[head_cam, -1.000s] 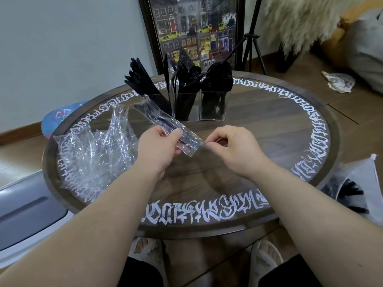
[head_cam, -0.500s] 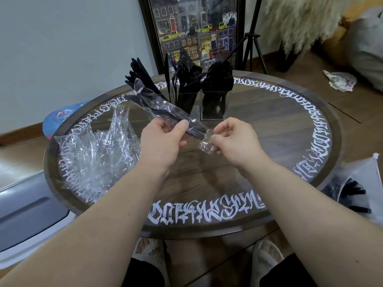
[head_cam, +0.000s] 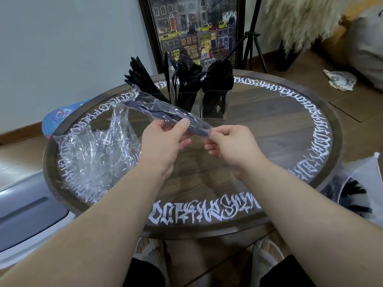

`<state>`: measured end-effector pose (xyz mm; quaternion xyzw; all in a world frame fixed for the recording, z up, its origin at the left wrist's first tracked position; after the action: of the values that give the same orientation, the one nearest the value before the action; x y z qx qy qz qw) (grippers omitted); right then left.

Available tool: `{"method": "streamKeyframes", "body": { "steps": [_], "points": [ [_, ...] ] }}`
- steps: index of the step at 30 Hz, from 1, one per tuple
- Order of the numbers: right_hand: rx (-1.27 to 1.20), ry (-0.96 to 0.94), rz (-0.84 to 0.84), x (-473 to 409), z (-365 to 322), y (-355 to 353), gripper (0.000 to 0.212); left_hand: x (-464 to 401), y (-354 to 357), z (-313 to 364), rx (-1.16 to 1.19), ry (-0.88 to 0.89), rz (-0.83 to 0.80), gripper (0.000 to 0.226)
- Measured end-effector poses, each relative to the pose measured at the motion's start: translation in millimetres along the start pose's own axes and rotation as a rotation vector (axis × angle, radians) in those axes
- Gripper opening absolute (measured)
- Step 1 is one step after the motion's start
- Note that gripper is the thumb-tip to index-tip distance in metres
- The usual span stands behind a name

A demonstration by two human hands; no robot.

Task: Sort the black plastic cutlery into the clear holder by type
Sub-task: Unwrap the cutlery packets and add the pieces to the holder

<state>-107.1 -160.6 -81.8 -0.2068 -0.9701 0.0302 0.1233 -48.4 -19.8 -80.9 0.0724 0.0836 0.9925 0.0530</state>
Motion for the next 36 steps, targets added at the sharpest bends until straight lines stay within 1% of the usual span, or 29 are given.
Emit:
{"method": "streamKeyframes", "body": {
  "steps": [3,5,8,13,15,18,20,22,24,31,36],
  "points": [
    [-0.24,0.08,-0.007,-1.5,2.5,2.3,0.019,1.1,3.0,-1.4,-0.016,-0.009,-0.033,0.032],
    [-0.318,0.122,-0.014,-2.1,4.0,3.1,0.017,2.2,3.7,-2.2,-0.047,-0.009,-0.034,0.026],
    [-0.405,0.171,-0.025,-2.4,5.5,2.9,0.012,1.6,2.4,-1.0,-0.112,0.018,-0.013,0.008],
    [-0.51,0.195,0.005,-4.2,7.0,0.8,0.009,2.4,4.1,-6.0,-0.158,-0.029,-0.039,0.011],
    [-0.516,0.195,0.035,-6.5,6.5,-3.9,0.006,0.1,0.2,-3.0,-0.113,-0.019,0.004,0.017],
    [-0.488,0.206,0.086,-10.1,8.3,-13.0,0.009,-7.6,-17.0,6.1,0.005,0.021,0.174,0.029],
    [-0.462,0.222,0.106,-11.1,10.7,-16.2,0.013,-10.3,-25.8,8.0,-0.002,0.039,0.232,0.025],
    [-0.454,0.24,0.106,-11.5,12.6,-16.5,0.013,-11.0,-28.9,5.9,-0.036,0.038,0.24,0.016],
    [-0.461,0.248,0.108,-12.1,14.1,-17.7,0.008,-11.0,-30.3,5.1,-0.068,0.037,0.251,0.013],
    [-0.53,0.228,0.122,-12.3,13.3,-23.4,0.008,-15.4,-35.5,5.4,-0.172,0.089,0.306,0.017],
    [-0.574,0.233,0.1,-11.2,12.5,-22.1,0.01,-16.7,-34.8,4.5,-0.168,0.085,0.33,0.019]
  ]
}}
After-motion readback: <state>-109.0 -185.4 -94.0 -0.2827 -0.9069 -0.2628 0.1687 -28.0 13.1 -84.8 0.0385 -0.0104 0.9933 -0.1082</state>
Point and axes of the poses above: each hand's wrist, its own x-axis away from the middle knuckle, its own y-axis out of the palm, z = x × y, the point moved 5 cm from there along -x, towards the middle knuckle, and after that the axes turned 1 degree about -z, right-handed, at the moved point
